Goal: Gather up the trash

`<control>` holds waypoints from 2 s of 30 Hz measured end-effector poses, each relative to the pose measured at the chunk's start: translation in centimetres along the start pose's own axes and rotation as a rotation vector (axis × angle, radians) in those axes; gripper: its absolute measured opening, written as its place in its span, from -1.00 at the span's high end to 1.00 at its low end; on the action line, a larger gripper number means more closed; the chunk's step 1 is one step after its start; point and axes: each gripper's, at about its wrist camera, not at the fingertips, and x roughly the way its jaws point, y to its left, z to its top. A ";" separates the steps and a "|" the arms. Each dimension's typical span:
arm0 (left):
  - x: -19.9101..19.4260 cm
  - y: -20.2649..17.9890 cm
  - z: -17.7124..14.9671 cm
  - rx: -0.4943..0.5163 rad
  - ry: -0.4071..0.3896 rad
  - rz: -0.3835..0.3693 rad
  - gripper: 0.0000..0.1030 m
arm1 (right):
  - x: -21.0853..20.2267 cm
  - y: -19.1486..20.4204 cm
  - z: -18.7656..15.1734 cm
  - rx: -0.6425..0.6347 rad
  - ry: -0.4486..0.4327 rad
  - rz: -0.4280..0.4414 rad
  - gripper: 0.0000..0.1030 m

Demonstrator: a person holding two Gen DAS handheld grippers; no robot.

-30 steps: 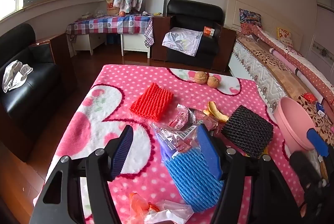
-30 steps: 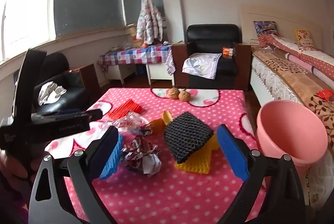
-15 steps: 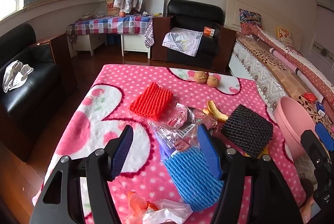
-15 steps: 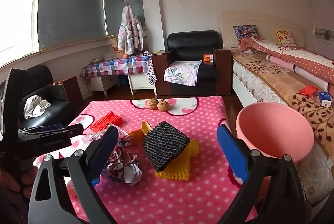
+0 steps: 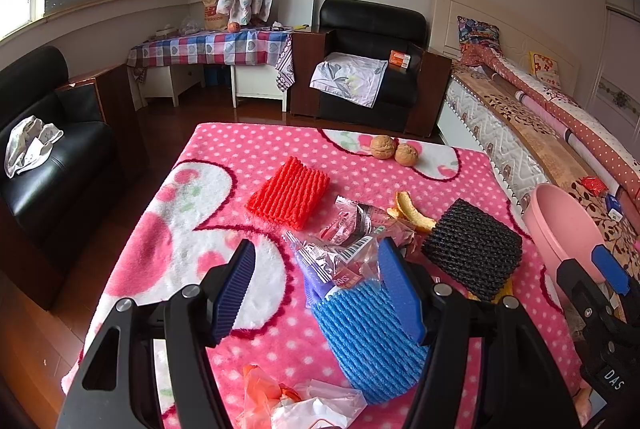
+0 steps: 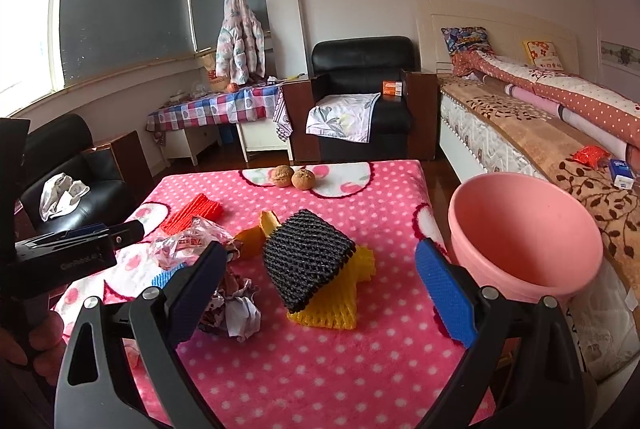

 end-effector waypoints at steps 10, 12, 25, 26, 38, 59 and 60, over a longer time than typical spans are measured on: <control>0.3 -0.6 -0.5 0.003 0.003 -0.002 -0.23 | -0.6 0.1 0.0 -0.006 -0.044 -0.029 -0.85; 0.4 -0.5 -0.5 0.007 0.006 -0.005 -0.23 | -0.7 0.0 0.0 0.002 -0.051 -0.053 -0.85; 0.6 -0.4 -0.5 0.008 0.013 -0.011 -0.23 | -0.6 -0.3 0.0 0.015 -0.024 -0.040 -0.85; 0.6 -0.5 -0.5 0.008 0.013 -0.012 -0.23 | -0.5 -0.3 0.0 0.016 -0.023 -0.041 -0.85; -0.1 0.6 -1.0 0.015 -0.015 -0.025 -0.23 | 0.0 -0.7 -0.5 0.033 0.005 -0.039 -0.83; 3.0 -0.4 -0.2 0.094 0.068 -0.204 -0.09 | 1.6 -0.9 -1.1 0.017 0.056 0.055 -0.43; 3.4 -0.7 0.1 0.112 0.072 -0.207 -0.08 | 1.7 -1.0 -1.1 0.021 0.061 0.055 -0.43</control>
